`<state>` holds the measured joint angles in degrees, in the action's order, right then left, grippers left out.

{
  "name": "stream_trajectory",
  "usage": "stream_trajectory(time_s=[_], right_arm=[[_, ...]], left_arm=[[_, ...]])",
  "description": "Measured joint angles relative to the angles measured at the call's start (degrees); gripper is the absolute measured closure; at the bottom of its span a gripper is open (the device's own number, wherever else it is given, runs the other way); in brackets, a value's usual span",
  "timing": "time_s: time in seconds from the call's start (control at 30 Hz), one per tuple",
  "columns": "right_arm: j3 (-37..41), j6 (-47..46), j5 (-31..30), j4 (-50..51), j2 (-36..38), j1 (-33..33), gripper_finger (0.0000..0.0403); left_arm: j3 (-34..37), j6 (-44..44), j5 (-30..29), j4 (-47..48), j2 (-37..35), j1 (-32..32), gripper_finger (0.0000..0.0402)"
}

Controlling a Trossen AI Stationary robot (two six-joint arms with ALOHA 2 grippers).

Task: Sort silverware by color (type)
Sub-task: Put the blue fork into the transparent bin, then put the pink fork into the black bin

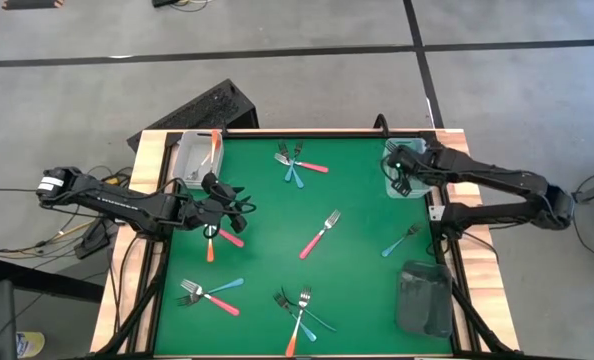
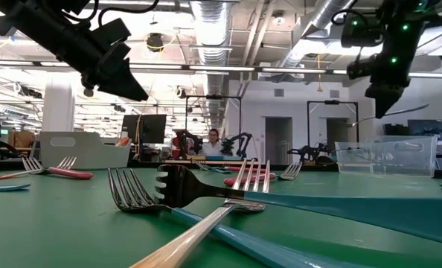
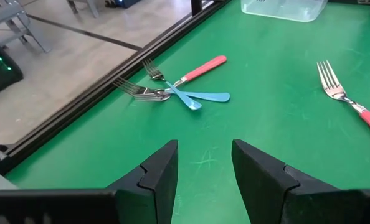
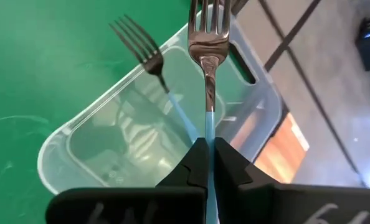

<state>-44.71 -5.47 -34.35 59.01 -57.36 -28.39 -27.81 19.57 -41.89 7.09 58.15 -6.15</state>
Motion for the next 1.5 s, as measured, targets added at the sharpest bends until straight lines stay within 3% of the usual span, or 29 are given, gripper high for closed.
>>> stream_trajectory(time_s=[0.13, 0.5, 0.73, 0.87, 1.03, 1.3, 1.5], right_arm=[[0.0, 0.17, 4.45, -0.51, -0.01, -2.57, 0.0366], [0.0, 0.73, 4.31, -3.08, -0.01, -5.5, 0.0254], [0.0, -14.05, 7.3, -2.38, -0.01, -3.72, 0.022], [0.0, -22.88, 11.23, -4.59, 0.08, 2.58, 0.0226], [0.0, -31.84, 12.2, -15.11, -0.34, 16.04, 0.0234], [0.02, -42.81, 7.64, -30.97, -6.83, 37.42, 0.0234], [0.02, -43.25, 7.39, -44.89, -14.73, 47.77, 0.0234]], left_arm=[[0.0, 0.07, 0.02, 0.04, 0.0, 0.0, 0.0262], [-0.01, 0.45, -0.3, 0.03, 0.0, 0.0, 0.0262], [0.0, 1.8, 1.25, -0.08, 0.0, 0.0, 0.0262], [0.0, 4.16, 2.68, -0.94, 0.0, -0.03, 0.0262], [-0.01, 6.78, 6.68, -1.45, 0.0, -0.73, 0.0262], [-0.01, 8.99, 7.13, -1.63, 0.11, -7.26, 0.0262], [-0.02, 4.88, 7.82, -1.63, 0.11, -10.97, 0.0262]])
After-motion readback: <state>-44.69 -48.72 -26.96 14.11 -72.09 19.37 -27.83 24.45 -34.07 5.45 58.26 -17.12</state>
